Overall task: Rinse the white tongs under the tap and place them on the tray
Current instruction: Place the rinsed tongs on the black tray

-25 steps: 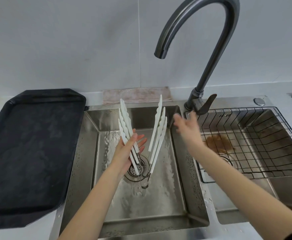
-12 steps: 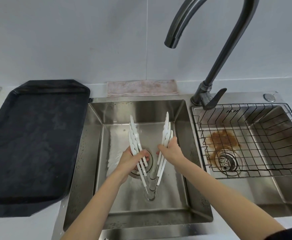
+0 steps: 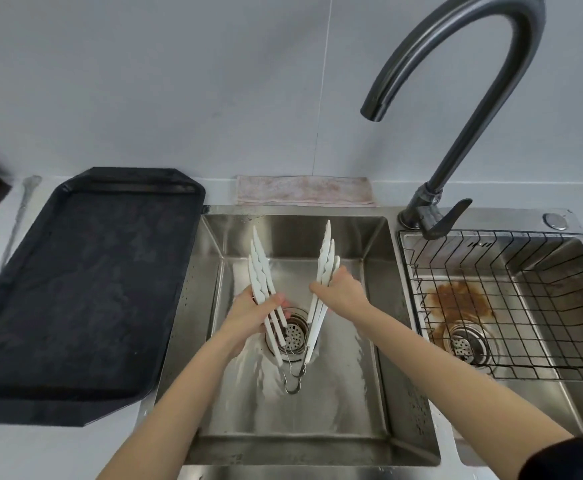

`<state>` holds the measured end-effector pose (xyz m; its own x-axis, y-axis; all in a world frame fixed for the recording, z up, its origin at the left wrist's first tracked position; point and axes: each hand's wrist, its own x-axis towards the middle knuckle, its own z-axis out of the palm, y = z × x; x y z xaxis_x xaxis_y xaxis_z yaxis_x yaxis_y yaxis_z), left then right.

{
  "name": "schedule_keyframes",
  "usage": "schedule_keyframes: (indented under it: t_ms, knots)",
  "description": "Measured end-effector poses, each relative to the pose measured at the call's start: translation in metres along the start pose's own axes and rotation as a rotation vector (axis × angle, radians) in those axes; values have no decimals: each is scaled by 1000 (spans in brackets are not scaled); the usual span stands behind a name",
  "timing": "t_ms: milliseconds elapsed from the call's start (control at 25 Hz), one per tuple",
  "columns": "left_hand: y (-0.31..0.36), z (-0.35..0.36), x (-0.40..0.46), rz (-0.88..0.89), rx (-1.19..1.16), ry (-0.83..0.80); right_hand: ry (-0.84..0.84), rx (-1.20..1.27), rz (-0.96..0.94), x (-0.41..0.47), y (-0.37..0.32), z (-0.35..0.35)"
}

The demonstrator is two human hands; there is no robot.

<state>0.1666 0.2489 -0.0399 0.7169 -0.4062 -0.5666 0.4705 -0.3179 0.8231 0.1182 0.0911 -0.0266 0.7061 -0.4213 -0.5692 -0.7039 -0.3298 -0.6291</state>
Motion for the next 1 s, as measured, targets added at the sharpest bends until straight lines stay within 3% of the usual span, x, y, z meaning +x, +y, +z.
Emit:
schedule_keyframes:
  t_ms: [280, 520, 720, 1000]
  knots:
    - [55, -86, -11, 141, 104, 104, -86, 2, -197, 19, -93, 27]
    - [79, -171, -1, 109, 96, 137, -112, -33, -222, 22, -165, 70]
    - [61, -211, 20, 34, 65, 176, -201, -26, -191, 52, -187, 114]
    - [43, -233, 49, -4, 164, 198, -72, -281, -263, 74, -195, 151]
